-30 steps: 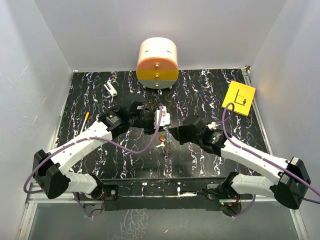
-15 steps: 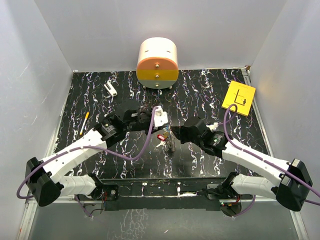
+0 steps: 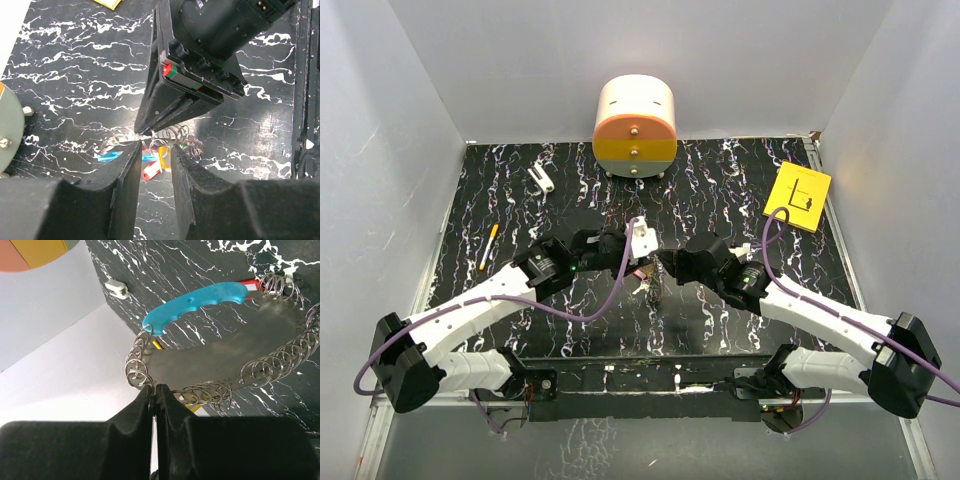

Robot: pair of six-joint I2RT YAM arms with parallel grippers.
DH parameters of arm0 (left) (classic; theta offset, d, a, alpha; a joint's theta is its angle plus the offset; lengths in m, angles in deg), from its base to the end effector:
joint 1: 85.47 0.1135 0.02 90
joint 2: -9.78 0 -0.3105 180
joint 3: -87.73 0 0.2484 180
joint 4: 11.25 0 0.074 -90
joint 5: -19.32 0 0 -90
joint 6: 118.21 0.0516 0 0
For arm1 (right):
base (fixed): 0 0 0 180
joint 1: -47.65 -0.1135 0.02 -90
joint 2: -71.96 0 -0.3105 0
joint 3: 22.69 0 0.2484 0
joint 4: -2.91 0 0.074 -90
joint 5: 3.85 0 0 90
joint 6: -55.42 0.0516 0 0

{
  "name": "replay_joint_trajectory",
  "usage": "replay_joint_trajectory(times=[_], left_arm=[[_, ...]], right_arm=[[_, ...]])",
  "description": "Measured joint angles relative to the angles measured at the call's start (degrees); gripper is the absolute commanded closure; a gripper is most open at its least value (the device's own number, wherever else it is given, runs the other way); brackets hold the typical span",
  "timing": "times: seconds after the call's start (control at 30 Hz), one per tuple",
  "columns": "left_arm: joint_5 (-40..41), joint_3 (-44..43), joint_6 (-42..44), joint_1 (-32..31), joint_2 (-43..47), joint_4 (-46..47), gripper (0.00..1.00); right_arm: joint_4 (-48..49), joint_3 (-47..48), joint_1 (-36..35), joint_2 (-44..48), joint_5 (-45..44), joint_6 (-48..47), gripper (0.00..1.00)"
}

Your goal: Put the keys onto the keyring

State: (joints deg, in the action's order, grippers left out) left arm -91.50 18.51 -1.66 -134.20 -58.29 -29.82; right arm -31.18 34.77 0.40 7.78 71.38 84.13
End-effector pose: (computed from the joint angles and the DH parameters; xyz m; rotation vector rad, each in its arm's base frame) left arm 0.1637 -0.2143 0.3699 1.3503 1.3352 -0.6051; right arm 0.1625 0.1565 0.2830 1.6227 1.9950 1.1256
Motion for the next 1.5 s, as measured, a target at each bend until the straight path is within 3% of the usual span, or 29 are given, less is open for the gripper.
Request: replay_joint_trajectory(times=[0.7,0.93,1.13,1.5], left_arm=[[5.9,3.8,-0.2,-1.0,-0.9,3.3,0.70],[7.1,5.6,-0.2,-1.3,-1.1,4.2,0.63],[8.3,6.4,0.3,-1.3,-1.1,4.6,0.63],[11.5,7.1,3.0,-1.3,-1.1,5.7,0.76]], right_arm=[[2.6,0.2,0.0,-1.9,1.1,0.0,0.93],[2.8,0.2,0.0,-1.9,1.4,0.0,0.92],[3.4,0.2,0.0,-1.9,1.4,0.0,0.92],[5.4,0.2,0.0,-1.8,1.4,0.0,0.92]])
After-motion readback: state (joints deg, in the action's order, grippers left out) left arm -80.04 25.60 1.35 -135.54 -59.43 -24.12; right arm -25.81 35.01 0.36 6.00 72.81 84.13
